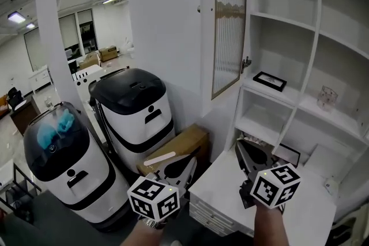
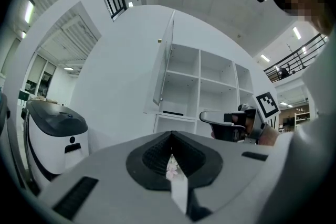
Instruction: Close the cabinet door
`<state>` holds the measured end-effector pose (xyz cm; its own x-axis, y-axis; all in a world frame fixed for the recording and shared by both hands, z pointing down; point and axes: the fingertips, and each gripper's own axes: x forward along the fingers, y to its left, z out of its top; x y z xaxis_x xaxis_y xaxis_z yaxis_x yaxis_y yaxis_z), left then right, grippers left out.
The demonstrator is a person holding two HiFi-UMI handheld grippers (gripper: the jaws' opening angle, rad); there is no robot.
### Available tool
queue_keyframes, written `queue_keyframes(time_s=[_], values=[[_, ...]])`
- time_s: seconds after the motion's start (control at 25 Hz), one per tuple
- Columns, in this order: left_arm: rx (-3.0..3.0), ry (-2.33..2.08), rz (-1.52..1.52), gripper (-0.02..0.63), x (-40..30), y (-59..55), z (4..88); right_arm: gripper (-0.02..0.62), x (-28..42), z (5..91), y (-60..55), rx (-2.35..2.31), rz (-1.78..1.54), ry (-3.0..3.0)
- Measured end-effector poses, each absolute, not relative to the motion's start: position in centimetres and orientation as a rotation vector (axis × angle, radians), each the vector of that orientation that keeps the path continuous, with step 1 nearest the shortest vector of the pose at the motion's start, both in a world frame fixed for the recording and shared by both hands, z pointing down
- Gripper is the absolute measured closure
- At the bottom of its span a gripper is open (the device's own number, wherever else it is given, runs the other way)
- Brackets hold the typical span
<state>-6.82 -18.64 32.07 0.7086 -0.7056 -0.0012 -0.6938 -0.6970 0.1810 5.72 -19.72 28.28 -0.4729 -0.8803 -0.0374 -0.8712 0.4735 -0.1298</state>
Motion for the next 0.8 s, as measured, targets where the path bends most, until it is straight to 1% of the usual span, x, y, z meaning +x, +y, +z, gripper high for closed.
queue_keyframes(time_s=[0.36,0.6,0.64,0.72,0.8], values=[[2.785,-1.041,-0.077,0.603,-10.8,-23.7,32.0,0.591,0.7,27.7,-25.4,-1.633,-0.118,2.574],[2.807,-0.979,-0.053,0.603,-12.3,-25.8,32.2,0.587,-1.2,27.3,-28.0,-1.7,-0.081,2.533],[2.81,-0.963,-0.05,0.603,-12.3,-26.0,32.2,0.579,-1.3,27.2,-28.4,-1.719,-0.074,2.525],[2.815,-0.927,-0.053,0.603,-12.2,-26.4,32.2,0.513,-1.5,27.2,-29.3,-1.749,-0.064,2.516],[2.814,-0.897,-0.056,0.603,-12.3,-26.7,32.2,0.508,-1.9,27.3,-30.2,-1.76,-0.064,2.514]])
